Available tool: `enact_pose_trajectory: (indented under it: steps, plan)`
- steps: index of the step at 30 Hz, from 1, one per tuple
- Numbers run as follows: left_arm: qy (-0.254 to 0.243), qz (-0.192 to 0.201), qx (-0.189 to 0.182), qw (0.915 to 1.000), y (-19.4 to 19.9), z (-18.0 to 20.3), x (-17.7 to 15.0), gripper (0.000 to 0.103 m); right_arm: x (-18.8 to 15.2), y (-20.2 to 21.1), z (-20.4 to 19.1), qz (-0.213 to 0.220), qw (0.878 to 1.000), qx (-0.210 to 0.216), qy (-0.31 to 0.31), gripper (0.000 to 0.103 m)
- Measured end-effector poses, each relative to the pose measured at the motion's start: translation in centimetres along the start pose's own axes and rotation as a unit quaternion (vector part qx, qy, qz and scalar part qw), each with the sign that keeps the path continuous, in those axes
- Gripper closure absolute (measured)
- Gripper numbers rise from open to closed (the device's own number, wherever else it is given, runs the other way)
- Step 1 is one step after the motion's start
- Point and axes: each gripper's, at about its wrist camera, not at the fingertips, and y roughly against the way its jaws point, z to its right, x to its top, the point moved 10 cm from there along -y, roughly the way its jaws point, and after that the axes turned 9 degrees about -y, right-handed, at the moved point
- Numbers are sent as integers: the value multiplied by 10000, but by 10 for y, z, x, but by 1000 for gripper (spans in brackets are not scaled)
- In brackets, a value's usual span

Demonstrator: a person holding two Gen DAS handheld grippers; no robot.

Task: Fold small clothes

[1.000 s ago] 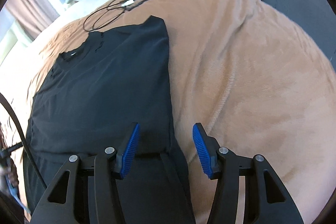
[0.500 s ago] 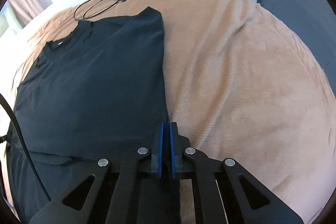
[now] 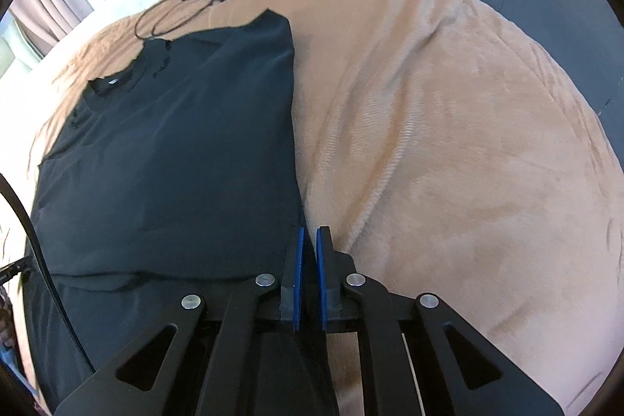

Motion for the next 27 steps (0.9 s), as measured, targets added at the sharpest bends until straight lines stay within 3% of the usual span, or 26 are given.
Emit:
enact_pose_trajectory:
  steps: [3, 5, 7, 8, 14, 18, 23, 27]
  plan:
    - [86, 182, 2, 9998, 18, -3, -5, 60, -4, 15, 3, 9, 9999, 105, 22, 95]
    - [178, 399, -30, 9990, 33, -2, -8, 40, -7, 27, 5, 68, 9998, 174, 7, 78]
    - [322, 615, -100, 9975, 47, 2, -11, 29, -8, 43, 6, 207, 9993, 300, -23, 41]
    - [375, 732, -136, 9965, 55, 5, -15, 24, -9, 53, 6, 303, 9989, 363, -27, 36]
    - [690, 1160, -222, 9906, 91, 19, -34, 18, -23, 94, 6, 502, 9974, 496, 166, 18]
    - [789, 1497, -233, 9853, 123, 30, -52, 13, -41, 117, 5, 536, 9962, 664, 183, 1]
    - [419, 1754, 100, 9836, 164, 47, -68, 6, -61, 150, 10, 618, 9949, 752, 249, 0]
    - [513, 1889, 143, 9806, 194, 48, -80, 6, -74, 178, 17, 695, 9935, 868, 240, 0]
